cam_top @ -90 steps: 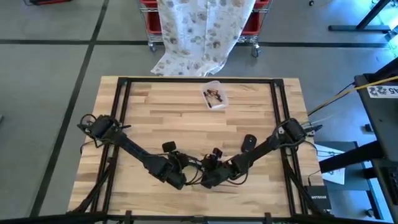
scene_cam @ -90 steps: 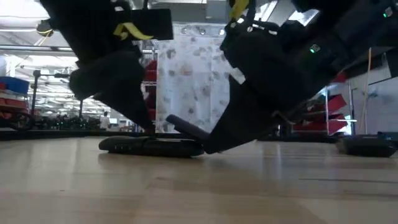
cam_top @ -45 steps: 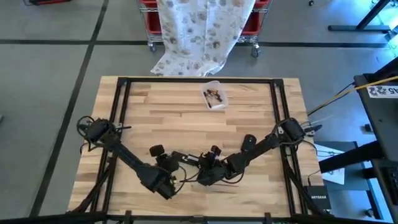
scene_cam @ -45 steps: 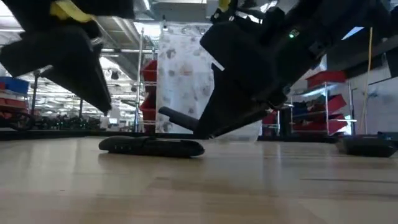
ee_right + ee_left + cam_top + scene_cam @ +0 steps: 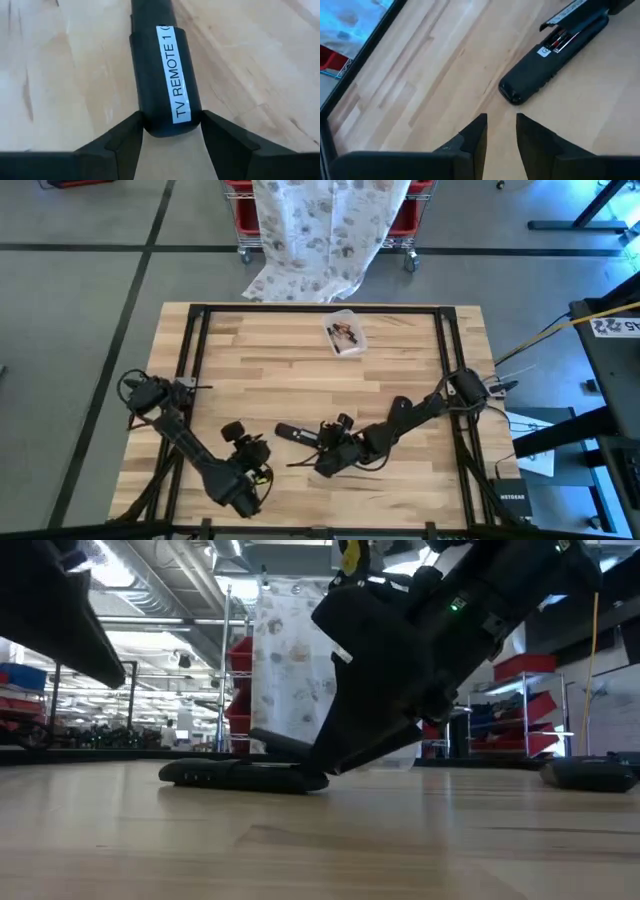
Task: Insert battery
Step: Close the remote control cover
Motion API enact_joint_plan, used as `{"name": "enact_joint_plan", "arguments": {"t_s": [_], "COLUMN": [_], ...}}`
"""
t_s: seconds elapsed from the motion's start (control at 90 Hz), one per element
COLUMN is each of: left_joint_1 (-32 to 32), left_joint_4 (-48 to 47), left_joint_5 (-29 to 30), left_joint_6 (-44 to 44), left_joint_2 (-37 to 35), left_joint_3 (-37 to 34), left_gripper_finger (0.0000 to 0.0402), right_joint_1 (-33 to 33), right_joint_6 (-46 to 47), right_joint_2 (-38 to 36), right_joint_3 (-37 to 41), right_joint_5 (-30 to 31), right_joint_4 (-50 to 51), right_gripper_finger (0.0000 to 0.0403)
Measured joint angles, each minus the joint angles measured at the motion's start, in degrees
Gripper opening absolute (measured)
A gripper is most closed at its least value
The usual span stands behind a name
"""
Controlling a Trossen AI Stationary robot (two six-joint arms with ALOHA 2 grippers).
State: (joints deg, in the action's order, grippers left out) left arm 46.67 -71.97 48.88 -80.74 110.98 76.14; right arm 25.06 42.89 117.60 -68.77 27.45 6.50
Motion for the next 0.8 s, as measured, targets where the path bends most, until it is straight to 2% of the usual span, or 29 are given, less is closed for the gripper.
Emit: {"name": "enact_joint_plan", "arguments": {"t_s": [0.456,0.544,0.656,0.8], "left_joint_1": [1.4,1.4,1.4,1.4], "left_joint_4": [-2.5,-2.5,-2.5,-2.5], "left_joint_5": [4.3,4.3,4.4,4.3], "left_joint_6": [-5.9,-5.8,-5.9,-5.9], "left_joint_2": [0.0,0.0,0.0,0.0], "left_joint_3": [0.0,0.0,0.0,0.0], "left_gripper_finger": [0.0084,0.0084,0.0084,0.0084], "right_joint_1": [0.0,0.1,-0.2,-0.3], "right_joint_6": [-4.4,-6.4,-7.6,-7.0], "right_joint_2": [0.0,0.0,0.0,0.0], "right_joint_3": [0.0,0.0,0.0,0.0], "right_joint_5": [-1.6,-1.7,-5.1,-4.4], "right_joint_4": [0.1,0.0,-0.5,-0.9], "right_gripper_finger": [0.0187,0.0203,0.0234,0.0262]}}
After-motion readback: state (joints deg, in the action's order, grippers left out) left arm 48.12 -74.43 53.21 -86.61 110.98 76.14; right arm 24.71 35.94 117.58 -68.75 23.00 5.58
